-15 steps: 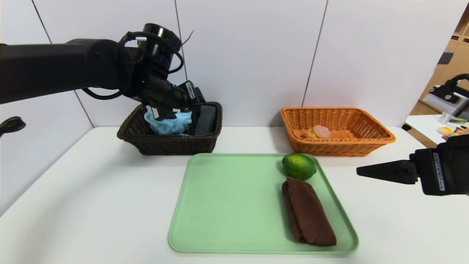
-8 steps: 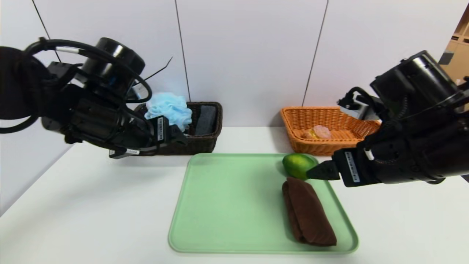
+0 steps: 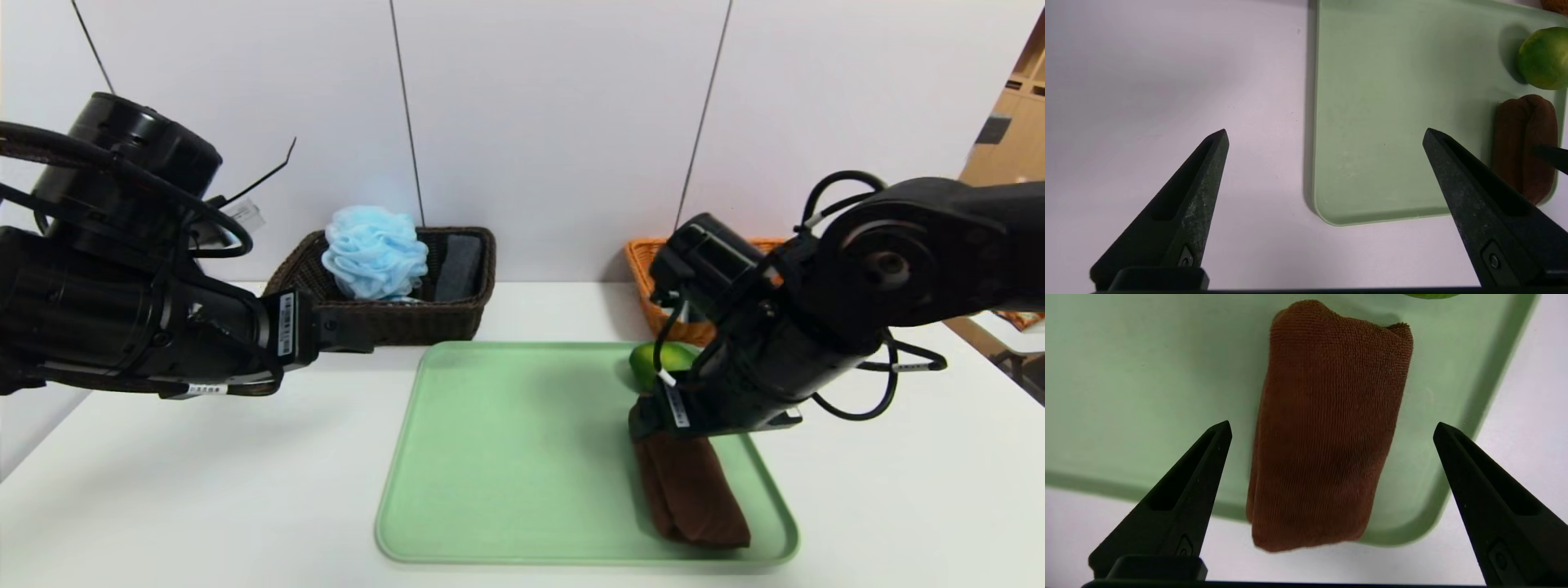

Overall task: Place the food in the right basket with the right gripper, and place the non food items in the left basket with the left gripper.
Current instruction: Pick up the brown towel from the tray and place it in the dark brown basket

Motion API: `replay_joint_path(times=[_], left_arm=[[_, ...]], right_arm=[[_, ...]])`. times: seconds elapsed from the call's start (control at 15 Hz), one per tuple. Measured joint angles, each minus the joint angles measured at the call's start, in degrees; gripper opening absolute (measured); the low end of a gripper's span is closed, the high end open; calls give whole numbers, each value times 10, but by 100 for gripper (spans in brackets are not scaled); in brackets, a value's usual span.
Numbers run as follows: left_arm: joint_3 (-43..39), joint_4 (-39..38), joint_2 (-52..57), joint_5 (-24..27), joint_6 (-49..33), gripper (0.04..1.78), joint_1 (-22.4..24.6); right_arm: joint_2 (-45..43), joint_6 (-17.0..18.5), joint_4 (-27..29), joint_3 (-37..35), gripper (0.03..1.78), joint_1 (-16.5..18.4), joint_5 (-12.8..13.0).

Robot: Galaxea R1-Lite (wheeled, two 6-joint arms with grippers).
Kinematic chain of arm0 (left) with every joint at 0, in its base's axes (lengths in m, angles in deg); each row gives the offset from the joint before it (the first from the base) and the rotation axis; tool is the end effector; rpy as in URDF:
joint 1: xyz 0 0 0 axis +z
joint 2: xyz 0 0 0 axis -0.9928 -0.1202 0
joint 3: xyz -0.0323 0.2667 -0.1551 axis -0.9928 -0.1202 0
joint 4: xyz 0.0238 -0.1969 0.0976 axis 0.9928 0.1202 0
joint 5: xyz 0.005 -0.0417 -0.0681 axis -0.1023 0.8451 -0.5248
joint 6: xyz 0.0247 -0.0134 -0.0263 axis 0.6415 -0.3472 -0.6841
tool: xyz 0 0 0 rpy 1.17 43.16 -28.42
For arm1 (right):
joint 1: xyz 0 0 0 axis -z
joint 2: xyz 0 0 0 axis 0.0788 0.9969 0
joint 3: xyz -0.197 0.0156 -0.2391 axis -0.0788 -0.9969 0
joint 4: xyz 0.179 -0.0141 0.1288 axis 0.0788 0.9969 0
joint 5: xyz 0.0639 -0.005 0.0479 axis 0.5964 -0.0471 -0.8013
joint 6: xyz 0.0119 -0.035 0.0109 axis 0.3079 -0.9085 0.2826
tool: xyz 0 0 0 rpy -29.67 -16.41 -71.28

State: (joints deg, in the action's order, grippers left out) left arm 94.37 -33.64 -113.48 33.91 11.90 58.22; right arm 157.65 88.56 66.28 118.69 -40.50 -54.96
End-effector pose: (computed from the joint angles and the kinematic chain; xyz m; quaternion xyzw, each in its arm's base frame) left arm 0.2453 -0.1119 0.2535 -0.1572 0.3970 -0.0760 0.9010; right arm 0.2906 0.2055 0.1735 -0.0235 0.5569 0.0869 0.8257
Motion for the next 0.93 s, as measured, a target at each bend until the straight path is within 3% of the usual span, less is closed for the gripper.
replay_joint_path(times=[0.2, 0.47, 0.67, 0.8, 0.93], left_arm=[[-6, 0, 6, 0, 0, 168, 1], [-7, -1, 9, 1, 0, 169, 1], [-14, -1, 13, 1, 0, 169, 1], [-20, -2, 16, 1, 0, 169, 2], [-23, -2, 19, 1, 0, 169, 3]], right_arm=[[36, 19, 11, 3, 171, 0, -1], [62, 33, 11, 4, 110, -2, -5], [60, 34, 10, 5, 80, -10, -6], [48, 33, 7, 14, 33, -18, -19], [28, 33, 7, 33, 33, -25, -58]])
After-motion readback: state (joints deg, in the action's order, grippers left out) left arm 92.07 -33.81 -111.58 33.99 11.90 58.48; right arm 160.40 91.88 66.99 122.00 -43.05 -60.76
